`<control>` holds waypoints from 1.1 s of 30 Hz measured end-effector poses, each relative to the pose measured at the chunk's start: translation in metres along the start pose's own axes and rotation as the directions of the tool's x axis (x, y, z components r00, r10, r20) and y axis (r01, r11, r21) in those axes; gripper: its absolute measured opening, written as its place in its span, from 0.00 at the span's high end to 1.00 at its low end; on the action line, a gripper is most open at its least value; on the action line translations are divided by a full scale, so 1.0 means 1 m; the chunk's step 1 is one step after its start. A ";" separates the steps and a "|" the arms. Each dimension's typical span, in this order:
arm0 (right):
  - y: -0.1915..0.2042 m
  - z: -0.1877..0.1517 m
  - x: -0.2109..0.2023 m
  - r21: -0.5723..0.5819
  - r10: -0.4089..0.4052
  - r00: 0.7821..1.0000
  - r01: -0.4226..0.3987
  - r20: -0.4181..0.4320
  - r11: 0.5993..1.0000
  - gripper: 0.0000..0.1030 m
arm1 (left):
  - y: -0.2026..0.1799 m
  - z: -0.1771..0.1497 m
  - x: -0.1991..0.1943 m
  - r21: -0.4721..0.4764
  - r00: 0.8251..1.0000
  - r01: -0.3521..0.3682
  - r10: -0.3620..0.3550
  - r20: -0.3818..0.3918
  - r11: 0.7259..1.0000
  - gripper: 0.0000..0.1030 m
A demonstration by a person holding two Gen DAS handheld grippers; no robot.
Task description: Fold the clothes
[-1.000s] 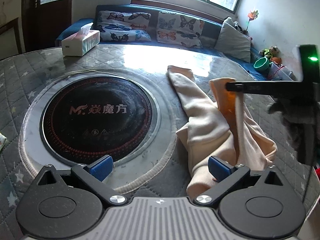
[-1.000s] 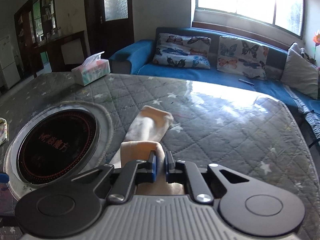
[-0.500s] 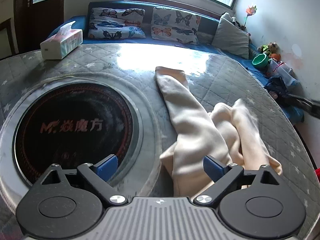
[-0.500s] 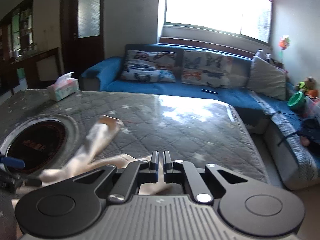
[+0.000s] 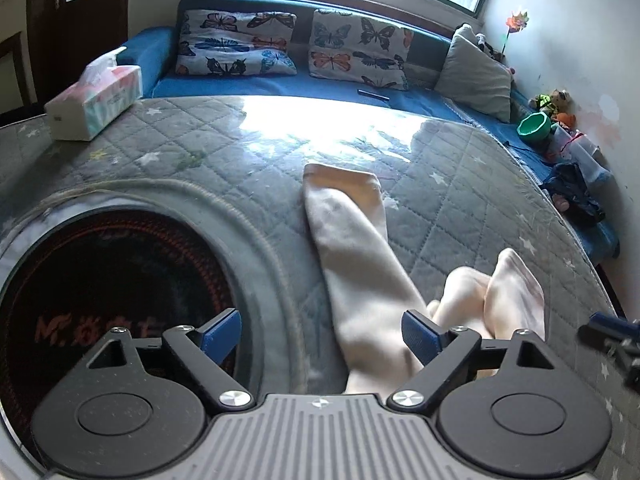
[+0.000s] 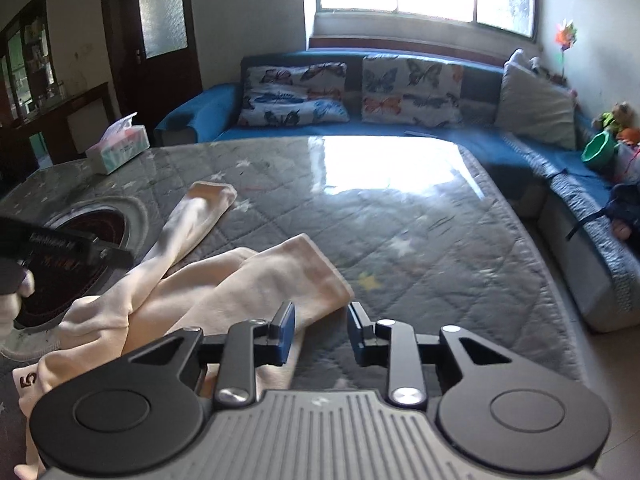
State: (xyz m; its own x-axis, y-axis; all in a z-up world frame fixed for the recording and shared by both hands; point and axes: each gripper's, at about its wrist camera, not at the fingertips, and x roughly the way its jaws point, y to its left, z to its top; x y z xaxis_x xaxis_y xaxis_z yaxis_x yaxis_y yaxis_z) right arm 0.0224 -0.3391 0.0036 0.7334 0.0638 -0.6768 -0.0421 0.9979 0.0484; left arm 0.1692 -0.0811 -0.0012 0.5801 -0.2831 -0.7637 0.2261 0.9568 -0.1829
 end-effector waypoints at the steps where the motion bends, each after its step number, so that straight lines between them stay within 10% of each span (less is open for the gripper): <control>1: 0.001 0.000 0.005 0.005 0.004 1.000 -0.004 -0.006 1.000 0.66 | -0.002 0.003 0.004 0.006 1.000 -0.008 0.008 0.006 1.000 0.11; 13: -0.008 0.006 0.053 0.104 0.041 0.998 -0.037 -0.038 0.994 0.51 | -0.010 0.030 0.058 0.021 0.997 -0.073 0.073 0.001 0.997 0.12; 18: -0.012 0.005 0.063 0.131 0.049 0.998 -0.043 -0.040 0.990 0.55 | -0.017 0.031 0.058 0.065 0.998 -0.057 0.055 0.036 0.996 0.33; 23: -0.008 0.007 0.059 0.119 0.067 0.998 -0.063 -0.023 0.991 0.89 | -0.018 0.030 0.054 0.074 0.999 0.023 -0.026 0.044 0.997 0.88; 33: -0.016 0.014 0.022 0.067 -0.036 0.998 0.032 0.059 0.997 0.96 | 0.000 0.023 0.036 0.044 0.996 -0.033 0.030 0.083 0.998 0.95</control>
